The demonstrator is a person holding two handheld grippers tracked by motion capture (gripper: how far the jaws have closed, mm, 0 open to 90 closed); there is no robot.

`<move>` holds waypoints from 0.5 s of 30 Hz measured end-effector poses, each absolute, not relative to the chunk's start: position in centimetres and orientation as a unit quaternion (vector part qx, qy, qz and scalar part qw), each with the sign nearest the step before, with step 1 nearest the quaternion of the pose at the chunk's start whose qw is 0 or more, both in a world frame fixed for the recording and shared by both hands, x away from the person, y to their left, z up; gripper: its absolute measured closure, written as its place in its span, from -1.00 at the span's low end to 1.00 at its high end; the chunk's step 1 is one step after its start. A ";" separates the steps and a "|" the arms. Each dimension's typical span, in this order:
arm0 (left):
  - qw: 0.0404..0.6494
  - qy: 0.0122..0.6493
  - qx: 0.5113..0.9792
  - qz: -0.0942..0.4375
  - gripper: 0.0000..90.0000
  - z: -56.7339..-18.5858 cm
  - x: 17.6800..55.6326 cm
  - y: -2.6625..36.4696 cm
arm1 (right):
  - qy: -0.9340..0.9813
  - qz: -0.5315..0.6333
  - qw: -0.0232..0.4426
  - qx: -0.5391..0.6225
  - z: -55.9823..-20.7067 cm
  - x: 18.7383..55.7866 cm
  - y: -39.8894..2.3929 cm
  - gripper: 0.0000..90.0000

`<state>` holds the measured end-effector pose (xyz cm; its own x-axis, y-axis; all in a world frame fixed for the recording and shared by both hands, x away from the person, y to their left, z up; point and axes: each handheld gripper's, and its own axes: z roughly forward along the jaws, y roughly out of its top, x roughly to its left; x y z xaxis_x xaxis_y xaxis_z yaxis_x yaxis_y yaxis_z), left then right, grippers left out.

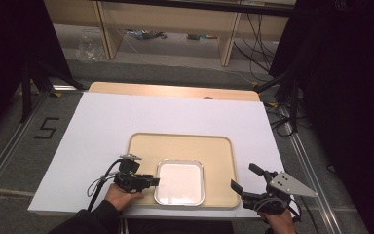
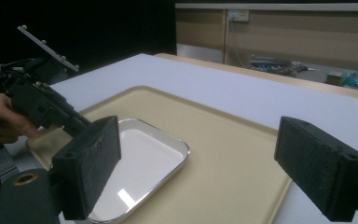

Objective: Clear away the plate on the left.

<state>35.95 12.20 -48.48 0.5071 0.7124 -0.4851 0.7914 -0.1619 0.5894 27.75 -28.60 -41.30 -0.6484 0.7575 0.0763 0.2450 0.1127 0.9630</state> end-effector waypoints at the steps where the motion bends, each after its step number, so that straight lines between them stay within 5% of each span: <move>1: 0.421 0.496 0.758 -0.044 0.15 -48.3 35.9 12.4 | 0.711 0.565 0.226 0.354 -41.3 27.7 -28.6 -0.66; 15: 0.493 0.459 0.736 0.073 -0.32 -45.5 34.5 16.1 | 0.711 0.566 0.229 0.350 -41.3 27.8 -28.6 -0.66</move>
<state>34.50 16.09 -45.50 0.5681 0.7470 -0.3453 0.6033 -0.0927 0.7921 27.78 -28.60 -41.31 -0.6503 0.7563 0.0708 0.2383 0.1146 0.9644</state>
